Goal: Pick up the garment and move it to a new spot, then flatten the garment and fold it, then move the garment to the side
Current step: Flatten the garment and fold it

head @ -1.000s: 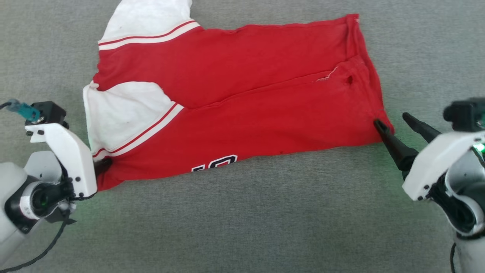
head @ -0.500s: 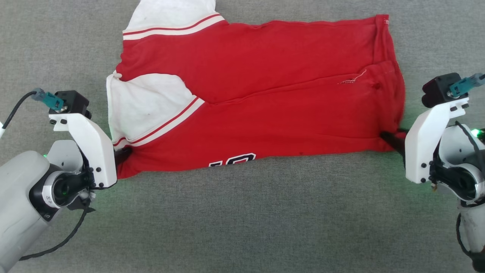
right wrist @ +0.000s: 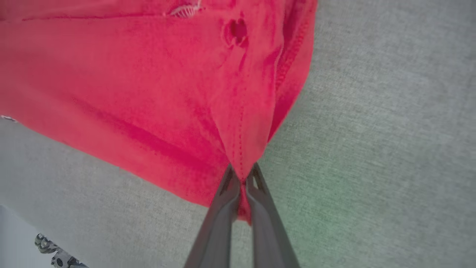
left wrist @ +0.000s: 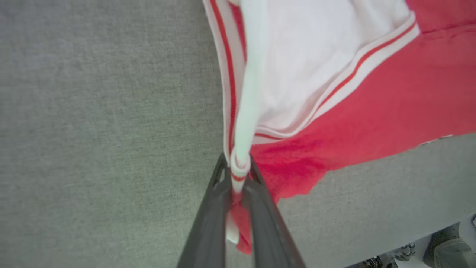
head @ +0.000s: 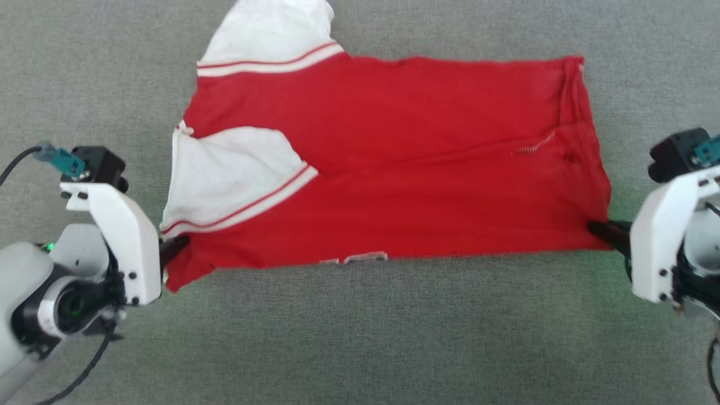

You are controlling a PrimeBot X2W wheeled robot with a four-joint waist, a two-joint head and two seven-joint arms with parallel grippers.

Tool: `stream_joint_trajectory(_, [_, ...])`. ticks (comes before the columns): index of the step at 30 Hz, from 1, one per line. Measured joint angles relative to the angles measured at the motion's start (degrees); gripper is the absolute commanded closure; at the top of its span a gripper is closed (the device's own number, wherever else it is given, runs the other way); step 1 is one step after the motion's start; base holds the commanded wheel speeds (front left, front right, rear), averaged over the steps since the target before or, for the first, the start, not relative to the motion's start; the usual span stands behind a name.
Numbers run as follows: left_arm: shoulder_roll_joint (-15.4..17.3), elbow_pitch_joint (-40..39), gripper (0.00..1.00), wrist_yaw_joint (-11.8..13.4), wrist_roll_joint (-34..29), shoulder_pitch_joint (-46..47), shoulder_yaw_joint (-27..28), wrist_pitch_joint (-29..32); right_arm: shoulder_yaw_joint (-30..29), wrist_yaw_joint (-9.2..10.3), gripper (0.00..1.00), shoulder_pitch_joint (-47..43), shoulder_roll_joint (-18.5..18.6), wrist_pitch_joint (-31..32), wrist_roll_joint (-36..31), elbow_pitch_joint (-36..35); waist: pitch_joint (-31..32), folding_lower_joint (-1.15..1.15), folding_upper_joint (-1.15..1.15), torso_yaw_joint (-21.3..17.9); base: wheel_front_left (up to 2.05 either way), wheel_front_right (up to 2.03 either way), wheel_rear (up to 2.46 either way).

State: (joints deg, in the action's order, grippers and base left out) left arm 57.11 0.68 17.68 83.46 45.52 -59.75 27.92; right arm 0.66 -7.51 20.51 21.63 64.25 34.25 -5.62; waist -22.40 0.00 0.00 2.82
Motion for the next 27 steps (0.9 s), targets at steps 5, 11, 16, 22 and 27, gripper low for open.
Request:
stream_joint_trajectory(5, [4.16,-7.55,1.0,3.79,0.88,-2.5,0.07,-0.21,-3.53,0.0,1.0,-4.87,-0.01,4.61,0.44,-6.16,0.73,0.0,0.0,0.19,0.0,0.0,0.0])
stream_joint_trajectory(11, [4.05,-9.66,1.0,5.8,2.01,-6.17,-1.13,-1.2,-5.94,0.0,1.0,-10.96,-3.26,5.36,-1.41,-9.44,0.76,0.0,0.0,0.18,0.0,0.0,0.0])
stream_joint_trajectory(16, [2.37,-6.97,0.0,5.54,1.78,-6.94,-1.71,-1.74,-4.75,0.01,0.0,-12.35,-4.68,1.67,-2.86,-8.69,0.56,0.0,0.0,-0.38,0.0,0.0,0.0])
stream_joint_trajectory(22, [4.8,-6.65,0.0,5.26,1.23,-4.33,0.32,-1.75,-5.3,0.01,0.0,-11.72,-5.31,-4.37,-3.74,-8.94,0.7,0.0,0.0,-1.73,0.0,0.0,0.0])
stream_joint_trajectory(27, [9.26,-8.12,0.0,5.7,-1.35,-0.04,1.82,0.54,-5.41,0.01,0.0,-10.14,-6.21,-14.39,-5.9,-11.89,0.6,0.0,0.0,-3.68,0.0,0.0,0.0])
